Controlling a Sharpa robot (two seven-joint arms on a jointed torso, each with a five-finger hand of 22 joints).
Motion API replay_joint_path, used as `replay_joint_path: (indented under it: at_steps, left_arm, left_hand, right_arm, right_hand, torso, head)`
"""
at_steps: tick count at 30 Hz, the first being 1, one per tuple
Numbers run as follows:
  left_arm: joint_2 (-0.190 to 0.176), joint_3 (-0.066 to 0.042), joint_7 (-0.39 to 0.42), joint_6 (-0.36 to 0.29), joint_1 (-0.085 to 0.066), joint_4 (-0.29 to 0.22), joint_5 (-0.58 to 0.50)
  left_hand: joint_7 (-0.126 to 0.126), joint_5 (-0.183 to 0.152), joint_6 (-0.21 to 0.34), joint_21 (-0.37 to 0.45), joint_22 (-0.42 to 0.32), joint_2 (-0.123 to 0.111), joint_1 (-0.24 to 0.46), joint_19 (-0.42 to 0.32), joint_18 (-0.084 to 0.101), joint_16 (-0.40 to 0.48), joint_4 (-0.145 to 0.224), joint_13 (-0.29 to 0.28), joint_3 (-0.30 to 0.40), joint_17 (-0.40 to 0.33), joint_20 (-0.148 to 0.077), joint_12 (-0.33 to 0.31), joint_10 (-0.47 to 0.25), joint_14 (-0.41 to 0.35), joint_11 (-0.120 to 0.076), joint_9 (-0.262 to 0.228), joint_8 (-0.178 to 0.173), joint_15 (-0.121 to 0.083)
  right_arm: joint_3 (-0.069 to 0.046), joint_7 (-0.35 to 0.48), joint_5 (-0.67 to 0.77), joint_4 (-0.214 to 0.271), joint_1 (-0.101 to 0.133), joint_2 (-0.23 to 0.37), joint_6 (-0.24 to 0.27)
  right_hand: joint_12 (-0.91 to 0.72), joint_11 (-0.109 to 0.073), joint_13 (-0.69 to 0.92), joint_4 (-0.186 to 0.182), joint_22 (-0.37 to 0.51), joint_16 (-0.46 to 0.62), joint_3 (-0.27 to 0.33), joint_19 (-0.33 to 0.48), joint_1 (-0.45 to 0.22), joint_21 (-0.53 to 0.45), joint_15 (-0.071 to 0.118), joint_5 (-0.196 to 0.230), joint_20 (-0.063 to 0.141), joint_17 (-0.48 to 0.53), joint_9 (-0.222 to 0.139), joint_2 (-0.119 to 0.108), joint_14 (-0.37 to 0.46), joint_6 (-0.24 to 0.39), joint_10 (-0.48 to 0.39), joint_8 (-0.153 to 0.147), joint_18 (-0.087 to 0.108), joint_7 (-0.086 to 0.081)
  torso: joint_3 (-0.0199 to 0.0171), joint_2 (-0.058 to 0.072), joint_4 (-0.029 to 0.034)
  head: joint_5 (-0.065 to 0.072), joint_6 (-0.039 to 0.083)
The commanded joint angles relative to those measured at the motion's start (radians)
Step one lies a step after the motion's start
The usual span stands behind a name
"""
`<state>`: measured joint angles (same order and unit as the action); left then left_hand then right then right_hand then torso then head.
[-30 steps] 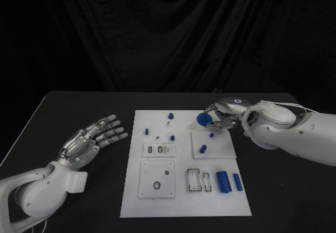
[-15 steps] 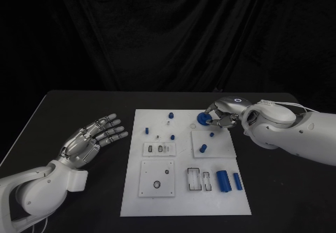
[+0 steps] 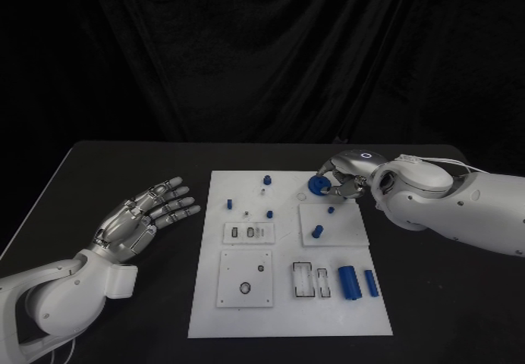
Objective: Assemble the parts on the task board
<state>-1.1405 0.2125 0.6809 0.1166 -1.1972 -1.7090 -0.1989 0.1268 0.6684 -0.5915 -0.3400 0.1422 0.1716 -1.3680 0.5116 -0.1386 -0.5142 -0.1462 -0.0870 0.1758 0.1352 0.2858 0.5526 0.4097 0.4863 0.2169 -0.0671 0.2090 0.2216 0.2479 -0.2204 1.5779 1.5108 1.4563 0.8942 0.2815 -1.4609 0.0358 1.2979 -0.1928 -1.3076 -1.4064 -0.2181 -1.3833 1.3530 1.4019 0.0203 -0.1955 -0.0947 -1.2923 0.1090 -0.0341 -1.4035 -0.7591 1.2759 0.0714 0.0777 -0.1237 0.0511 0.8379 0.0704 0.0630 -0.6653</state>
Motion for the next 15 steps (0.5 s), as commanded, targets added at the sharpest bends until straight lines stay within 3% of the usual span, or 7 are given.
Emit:
replay_joint_path:
  at_steps: [1, 15]
  left_arm:
    - [0.003, -0.001, 0.046, 0.018, -0.001, 0.000, -0.004]
    - [0.010, -0.001, 0.042, 0.024, -0.001, 0.011, -0.004]
  left_hand:
    - [0.008, -0.004, -0.002, -0.004, 0.000, 0.001, 0.007, -0.006, 0.008, -0.003, -0.001, 0.001, 0.008, 0.001, 0.001, 0.006, -0.002, 0.002, 0.006, -0.001, 0.002, 0.008]
    - [0.009, -0.005, 0.000, -0.004, 0.000, 0.001, 0.009, -0.006, 0.009, -0.004, 0.000, 0.001, 0.011, 0.001, 0.001, 0.006, -0.001, 0.001, 0.007, -0.001, 0.001, 0.008]
  right_arm:
    - [0.000, -0.043, 0.002, -0.003, -0.002, -0.003, -0.026]
    - [-0.001, -0.057, 0.003, -0.015, -0.002, -0.017, -0.045]
  right_hand:
    - [-0.006, 0.002, 0.001, 0.007, -0.099, -0.005, 0.000, -0.008, 0.002, 0.006, -0.003, 0.005, 0.000, -0.001, -0.001, -0.009, -0.007, 0.006, 0.006, -0.006, -0.017, 0.001]
    - [-0.001, 0.003, -0.005, 0.024, -0.097, 0.000, -0.007, -0.003, 0.022, 0.000, -0.003, 0.001, 0.000, 0.001, 0.001, -0.004, -0.003, -0.007, -0.002, 0.003, -0.016, -0.001]
  torso:
    - [0.0002, 0.000, 0.0003]
    - [0.0010, 0.000, 0.0005]
  head:
    - [0.000, 0.000]
    - [0.001, 0.000]
